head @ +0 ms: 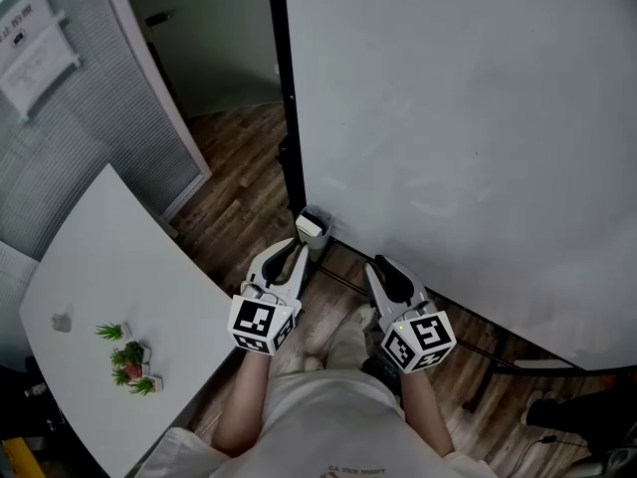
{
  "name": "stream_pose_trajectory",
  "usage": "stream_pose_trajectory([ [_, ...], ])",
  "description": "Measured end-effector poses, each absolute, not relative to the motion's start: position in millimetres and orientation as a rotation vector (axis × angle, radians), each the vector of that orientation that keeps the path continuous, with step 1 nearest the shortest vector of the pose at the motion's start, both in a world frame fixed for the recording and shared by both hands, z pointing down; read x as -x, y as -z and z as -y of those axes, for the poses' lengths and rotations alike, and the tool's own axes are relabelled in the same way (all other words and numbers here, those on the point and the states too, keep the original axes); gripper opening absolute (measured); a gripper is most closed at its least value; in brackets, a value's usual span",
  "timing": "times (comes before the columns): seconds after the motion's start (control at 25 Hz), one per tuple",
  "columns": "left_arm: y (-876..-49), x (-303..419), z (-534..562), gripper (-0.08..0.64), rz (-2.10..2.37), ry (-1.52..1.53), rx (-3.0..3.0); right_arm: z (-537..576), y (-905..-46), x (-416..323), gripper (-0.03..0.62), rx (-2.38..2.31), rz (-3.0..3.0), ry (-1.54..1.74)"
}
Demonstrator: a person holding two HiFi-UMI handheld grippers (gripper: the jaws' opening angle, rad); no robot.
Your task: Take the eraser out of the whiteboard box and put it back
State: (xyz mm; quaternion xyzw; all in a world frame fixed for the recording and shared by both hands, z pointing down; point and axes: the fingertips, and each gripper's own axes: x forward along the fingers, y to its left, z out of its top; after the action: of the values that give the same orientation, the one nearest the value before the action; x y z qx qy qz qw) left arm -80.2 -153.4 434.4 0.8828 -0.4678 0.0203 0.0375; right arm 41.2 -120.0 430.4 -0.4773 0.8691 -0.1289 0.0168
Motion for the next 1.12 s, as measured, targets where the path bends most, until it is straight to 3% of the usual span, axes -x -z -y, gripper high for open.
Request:
stream_pose_trajectory([
  [0.12, -440.7, 79.7, 148.1, 0.043, 1.460, -0.139, -2.703, 116.2, -428.2, -42.5, 0.014, 1.506, -2.697, 0.380],
  [0.24, -440.4, 80.1, 145.7, -0.003, 1.452, -0.121, -2.697, 114.9, -430.0, -42.2, 0.012, 1.514, -2.706, 0.380],
  [1.12, -442.2, 86.5, 152.8, -0.002, 1.451, -0.122, -2.675, 119.2, -432.9, -50.3, 0.011, 1.571, -2.680, 0.390],
])
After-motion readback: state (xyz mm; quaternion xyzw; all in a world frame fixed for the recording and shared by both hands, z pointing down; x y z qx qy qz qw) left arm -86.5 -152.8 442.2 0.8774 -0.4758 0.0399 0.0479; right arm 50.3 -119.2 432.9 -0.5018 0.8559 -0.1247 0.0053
